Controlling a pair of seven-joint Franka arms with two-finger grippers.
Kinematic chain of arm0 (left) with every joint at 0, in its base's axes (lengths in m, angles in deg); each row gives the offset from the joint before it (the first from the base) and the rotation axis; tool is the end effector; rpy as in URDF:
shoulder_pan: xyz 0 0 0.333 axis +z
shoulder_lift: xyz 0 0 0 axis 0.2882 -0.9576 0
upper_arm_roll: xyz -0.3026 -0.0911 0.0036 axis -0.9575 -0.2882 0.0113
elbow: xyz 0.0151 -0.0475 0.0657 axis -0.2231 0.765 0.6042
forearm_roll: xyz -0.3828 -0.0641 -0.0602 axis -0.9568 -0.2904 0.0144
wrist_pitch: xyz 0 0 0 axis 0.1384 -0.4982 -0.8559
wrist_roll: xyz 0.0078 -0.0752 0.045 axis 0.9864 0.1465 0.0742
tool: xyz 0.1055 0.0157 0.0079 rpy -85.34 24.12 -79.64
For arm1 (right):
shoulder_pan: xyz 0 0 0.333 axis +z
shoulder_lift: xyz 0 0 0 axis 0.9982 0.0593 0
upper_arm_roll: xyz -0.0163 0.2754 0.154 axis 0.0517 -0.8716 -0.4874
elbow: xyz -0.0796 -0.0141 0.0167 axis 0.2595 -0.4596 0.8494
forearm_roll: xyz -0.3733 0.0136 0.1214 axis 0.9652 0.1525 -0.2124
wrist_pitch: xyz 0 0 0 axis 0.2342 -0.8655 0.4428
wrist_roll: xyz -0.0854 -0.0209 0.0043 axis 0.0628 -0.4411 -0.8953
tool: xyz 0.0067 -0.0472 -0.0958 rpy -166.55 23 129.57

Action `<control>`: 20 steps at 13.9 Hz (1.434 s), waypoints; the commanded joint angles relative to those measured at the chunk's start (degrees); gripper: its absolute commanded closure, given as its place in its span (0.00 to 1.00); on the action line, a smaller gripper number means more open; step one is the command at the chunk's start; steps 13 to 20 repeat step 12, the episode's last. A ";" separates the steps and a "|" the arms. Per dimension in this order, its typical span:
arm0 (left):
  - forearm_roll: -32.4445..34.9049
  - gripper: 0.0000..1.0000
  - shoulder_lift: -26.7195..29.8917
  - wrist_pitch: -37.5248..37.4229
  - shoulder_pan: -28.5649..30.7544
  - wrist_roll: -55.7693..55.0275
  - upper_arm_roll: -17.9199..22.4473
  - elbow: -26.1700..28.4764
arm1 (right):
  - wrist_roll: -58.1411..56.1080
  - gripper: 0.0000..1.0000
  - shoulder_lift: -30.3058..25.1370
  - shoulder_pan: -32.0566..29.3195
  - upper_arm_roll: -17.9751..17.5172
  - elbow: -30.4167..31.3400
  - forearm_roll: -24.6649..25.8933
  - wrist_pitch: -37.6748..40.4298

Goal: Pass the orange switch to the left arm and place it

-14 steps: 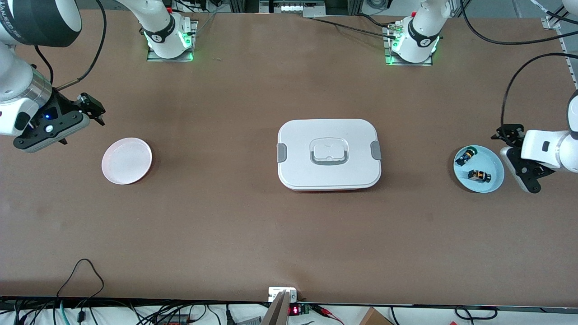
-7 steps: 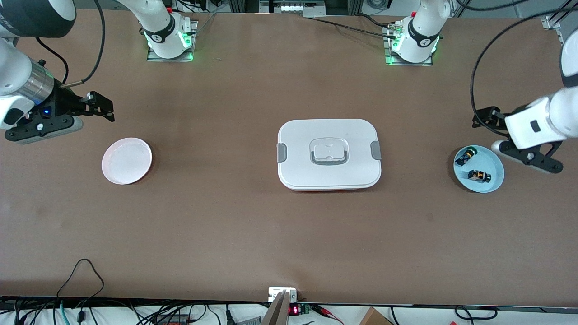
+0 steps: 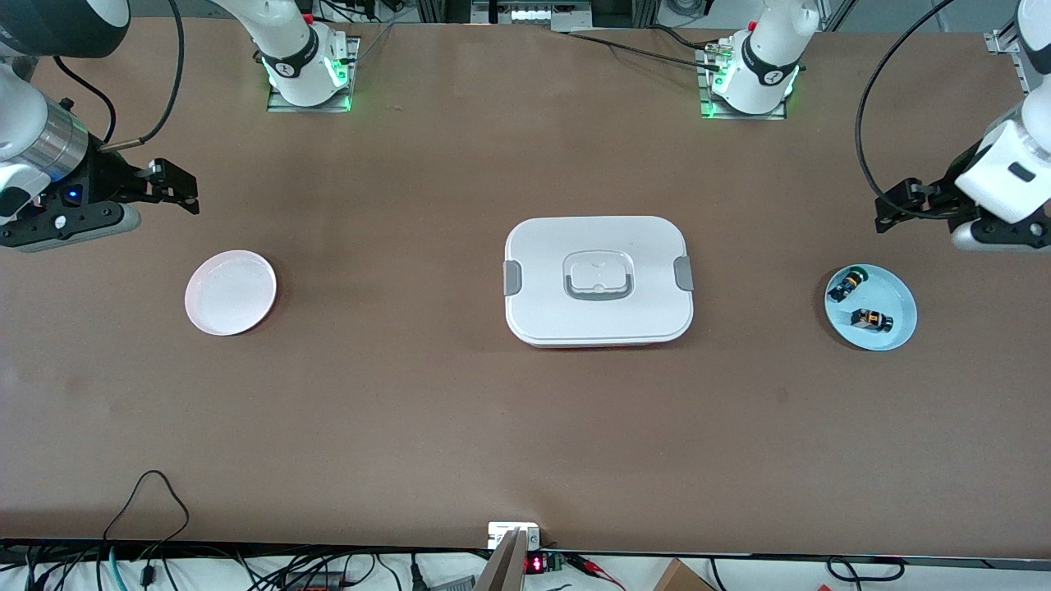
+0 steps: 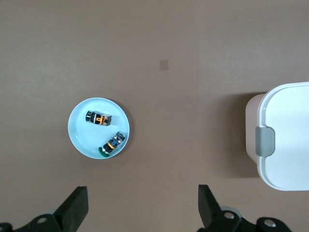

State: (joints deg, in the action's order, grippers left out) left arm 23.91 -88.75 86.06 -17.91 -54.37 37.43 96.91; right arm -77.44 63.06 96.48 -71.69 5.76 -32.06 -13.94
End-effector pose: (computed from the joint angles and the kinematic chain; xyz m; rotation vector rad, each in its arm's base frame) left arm 0.5569 -0.0051 0.5803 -3.1029 0.0499 0.0169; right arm 0.5653 0.0477 0.5698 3.0893 0.4052 -0.0953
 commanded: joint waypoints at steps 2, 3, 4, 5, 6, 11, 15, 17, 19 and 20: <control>-0.98 0.00 0.90 1.30 -2.27 4.15 2.11 1.32 | 0.88 0.00 -0.39 -0.39 -0.25 -0.53 0.75 -0.23; -0.98 0.00 0.55 1.30 -2.27 4.14 2.02 1.14 | 0.97 0.00 1.53 -0.56 -0.25 -1.85 0.22 -0.33; -0.90 0.00 0.45 1.13 -2.18 4.67 2.02 0.87 | 0.97 0.00 3.11 -0.65 -0.16 -3.34 0.13 -0.33; -0.90 0.00 0.37 0.95 -2.09 4.84 2.02 0.87 | 1.06 0.00 3.65 -0.74 -0.16 -4.66 0.13 -0.15; -0.90 0.00 0.19 0.34 -1.74 4.93 2.11 0.79 | 0.97 0.00 3.75 -0.83 -0.07 -5.02 0.04 0.11; -0.90 0.00 -1.83 -0.72 -1.57 4.85 2.02 -1.94 | 0.97 0.00 3.75 -1.35 0.01 -4.85 -0.13 0.55; -0.90 0.00 -1.83 -0.81 -1.57 4.85 2.02 -1.94 | 1.15 0.00 3.75 -1.53 0.01 -4.76 -0.22 0.46; -0.90 0.00 -1.83 -0.81 -1.57 4.85 2.02 -1.94 | 1.15 0.00 3.75 -1.53 0.01 -4.76 -0.22 0.46; -0.90 0.00 -1.83 -0.81 -1.57 4.85 2.02 -1.94 | 1.15 0.00 3.75 -1.53 0.01 -4.76 -0.22 0.46; -0.90 0.00 -1.83 -0.81 -1.57 4.85 2.02 -1.94 | 1.15 0.00 3.75 -1.53 0.01 -4.76 -0.22 0.46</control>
